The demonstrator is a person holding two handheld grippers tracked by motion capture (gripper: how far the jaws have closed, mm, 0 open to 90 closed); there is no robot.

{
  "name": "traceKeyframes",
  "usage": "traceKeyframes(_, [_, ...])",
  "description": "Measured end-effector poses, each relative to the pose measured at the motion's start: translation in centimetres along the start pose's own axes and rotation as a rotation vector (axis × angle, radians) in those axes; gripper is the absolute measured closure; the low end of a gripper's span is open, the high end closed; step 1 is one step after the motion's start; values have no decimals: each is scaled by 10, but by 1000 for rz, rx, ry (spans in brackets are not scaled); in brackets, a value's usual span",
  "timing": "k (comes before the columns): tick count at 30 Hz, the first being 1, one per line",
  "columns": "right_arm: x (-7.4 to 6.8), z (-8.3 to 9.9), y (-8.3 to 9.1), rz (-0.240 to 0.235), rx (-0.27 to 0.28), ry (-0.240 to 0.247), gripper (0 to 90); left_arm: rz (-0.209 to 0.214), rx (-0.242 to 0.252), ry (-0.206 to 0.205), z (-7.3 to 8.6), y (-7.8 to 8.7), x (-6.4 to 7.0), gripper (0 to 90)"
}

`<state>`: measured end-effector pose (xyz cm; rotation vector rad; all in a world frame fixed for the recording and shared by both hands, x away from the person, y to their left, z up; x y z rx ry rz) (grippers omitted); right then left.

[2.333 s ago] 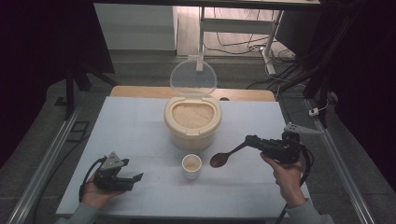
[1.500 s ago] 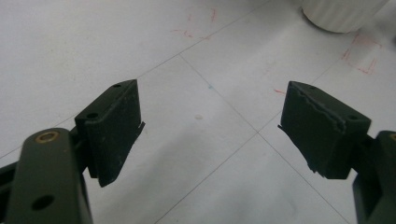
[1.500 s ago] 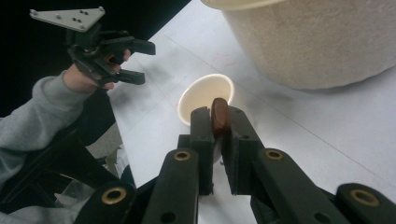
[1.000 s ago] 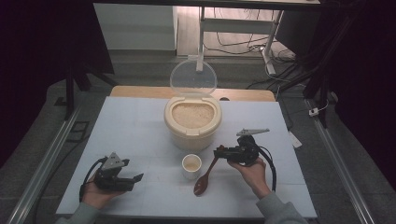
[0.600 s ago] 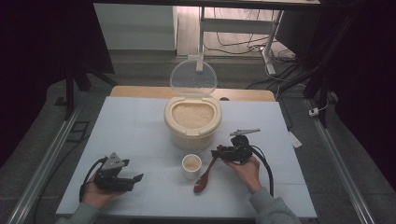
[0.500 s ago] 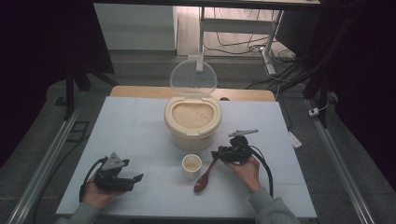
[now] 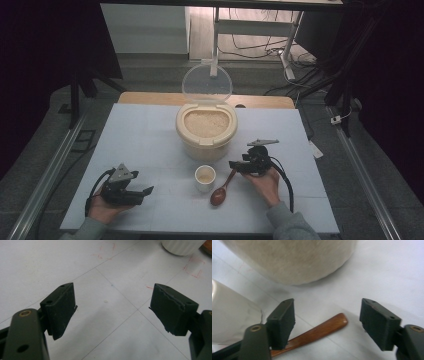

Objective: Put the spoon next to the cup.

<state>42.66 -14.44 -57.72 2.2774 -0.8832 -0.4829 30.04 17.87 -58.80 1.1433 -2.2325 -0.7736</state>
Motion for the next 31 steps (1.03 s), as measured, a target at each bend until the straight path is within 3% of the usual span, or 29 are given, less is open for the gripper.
traceKeyframes(2, [6,0,5,21,18,-4,254,1,1,1,0,0,0,199])
traceKeyframes(5, [9,1,16,9,46,-11,259,0,4,0,0,1,0,199])
traceKeyframes(13, [-3,16,58,-23,114,131,303,-3,10,0,-1,2,0,199])
traceKeyframes(22, [3,42,99,-23,170,200,313,-6,23,-4,-4,3,2,199])
traceKeyframes(31, [1,54,107,-33,167,242,315,-7,38,-6,-7,3,2,199])
Point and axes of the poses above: each handheld gripper's, and its own axes: y roughly backward along the jaws, z roughly out of its underside, x roughly to its right, the point moved 10 cm from there along -y, roughly forward along the jaws, and after that the axes turned 9 degrees about y, right-handed, at the moved point
